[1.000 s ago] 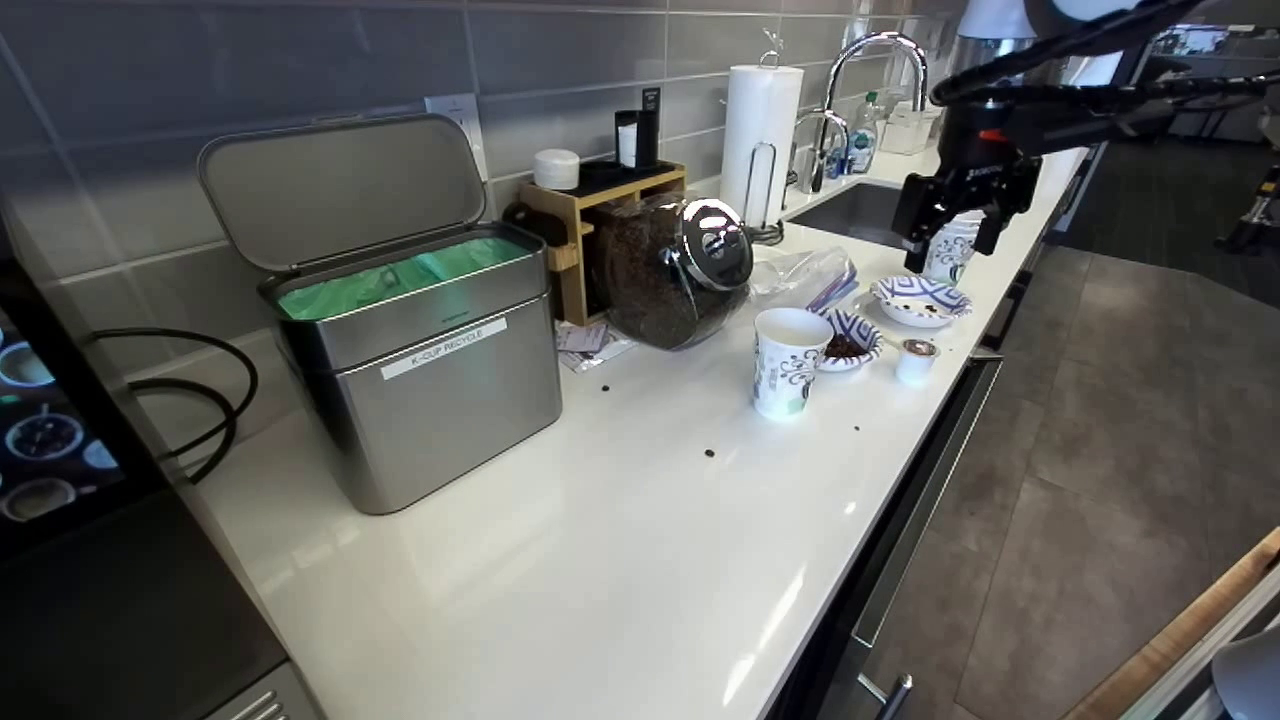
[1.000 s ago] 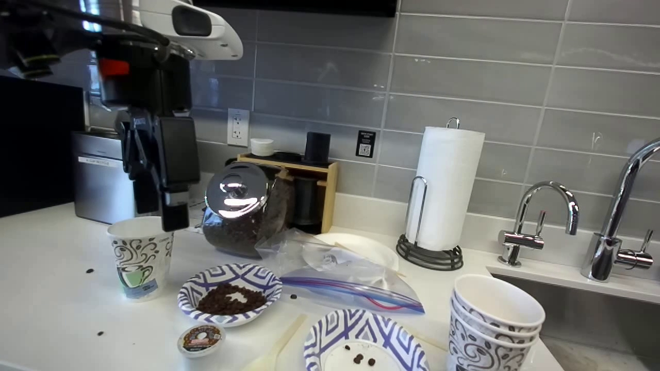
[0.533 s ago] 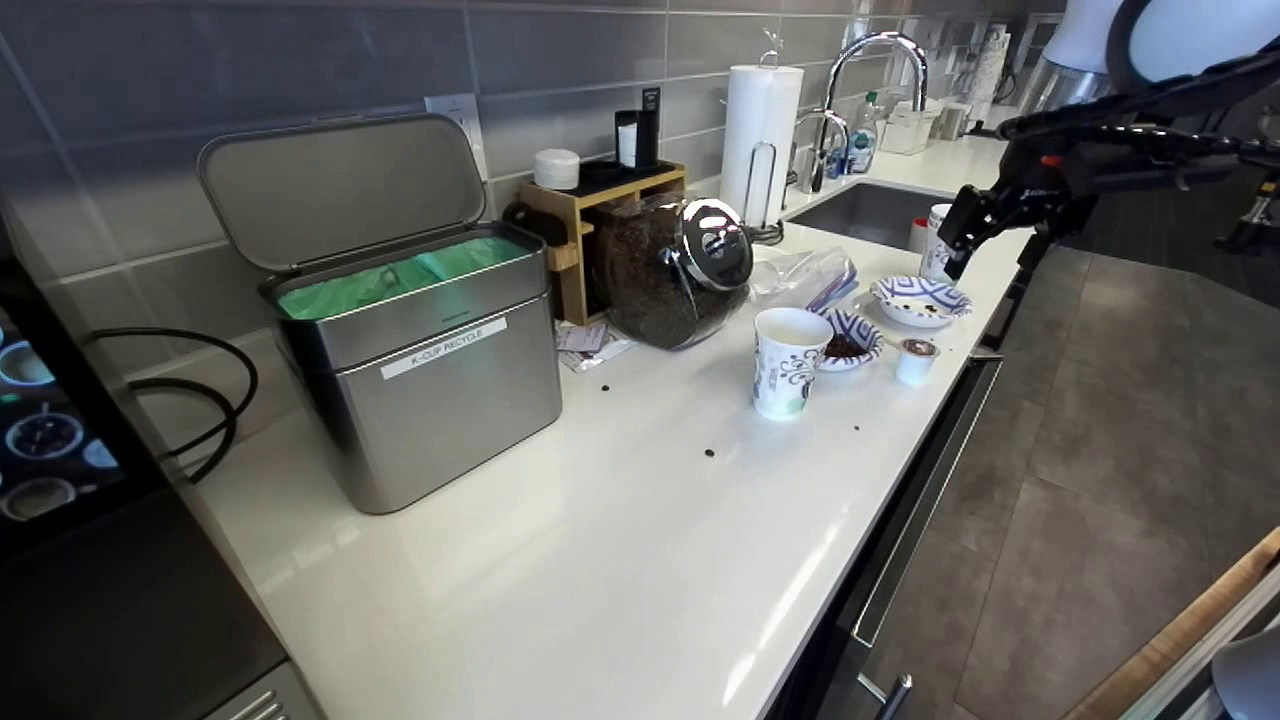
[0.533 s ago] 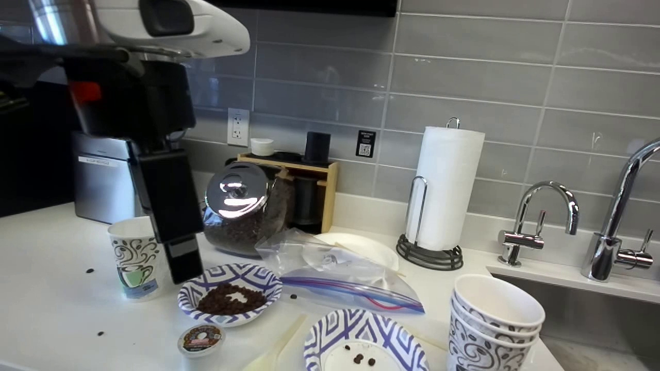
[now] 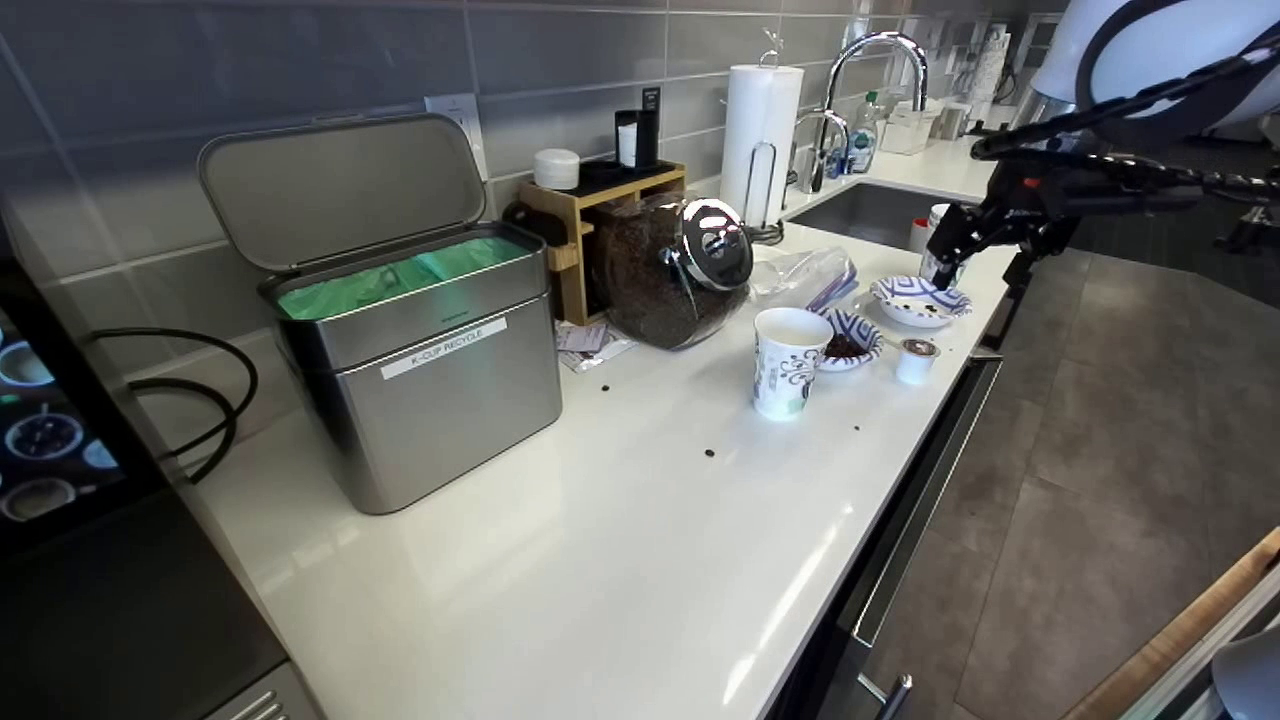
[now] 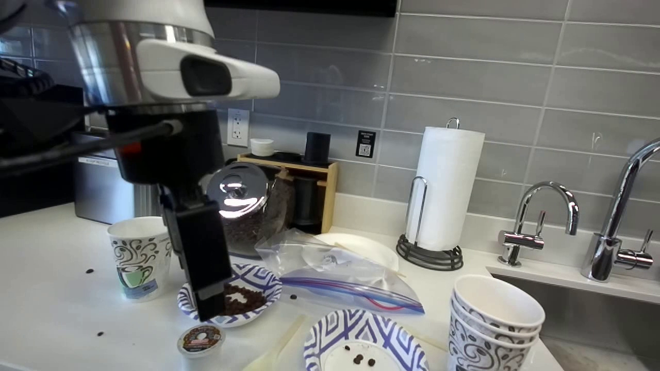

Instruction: Open the silver bin on the left then put the coffee pod inside the bin.

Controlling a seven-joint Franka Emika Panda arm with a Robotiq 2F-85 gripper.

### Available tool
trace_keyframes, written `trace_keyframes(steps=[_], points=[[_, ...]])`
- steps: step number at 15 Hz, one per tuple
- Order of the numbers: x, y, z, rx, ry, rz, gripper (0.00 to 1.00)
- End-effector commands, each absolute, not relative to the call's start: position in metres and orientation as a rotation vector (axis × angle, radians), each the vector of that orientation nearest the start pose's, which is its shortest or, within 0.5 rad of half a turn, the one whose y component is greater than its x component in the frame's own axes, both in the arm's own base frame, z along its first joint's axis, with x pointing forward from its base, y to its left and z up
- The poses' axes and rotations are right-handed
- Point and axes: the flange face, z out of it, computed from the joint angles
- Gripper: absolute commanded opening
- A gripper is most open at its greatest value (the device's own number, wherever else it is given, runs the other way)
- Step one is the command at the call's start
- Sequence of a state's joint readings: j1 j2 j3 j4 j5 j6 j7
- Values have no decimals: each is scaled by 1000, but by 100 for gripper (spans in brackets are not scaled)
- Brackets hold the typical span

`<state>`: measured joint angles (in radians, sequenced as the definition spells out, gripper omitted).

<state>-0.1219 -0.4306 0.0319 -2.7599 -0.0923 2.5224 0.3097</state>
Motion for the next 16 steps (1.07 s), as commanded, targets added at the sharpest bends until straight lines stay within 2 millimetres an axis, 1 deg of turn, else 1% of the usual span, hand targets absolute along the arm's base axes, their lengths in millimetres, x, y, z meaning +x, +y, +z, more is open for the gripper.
trace_keyframes(steps=[1,3,5,10,16], points=[[387,-40,331,-3124,522,-203,100],[387,-41,319,-3130,517,-165,100],[390,-39,311,-3129,496,-166,100],[400,-32,297,-3107,427,-243,100],[401,-25,283,-3102,359,-201,100]])
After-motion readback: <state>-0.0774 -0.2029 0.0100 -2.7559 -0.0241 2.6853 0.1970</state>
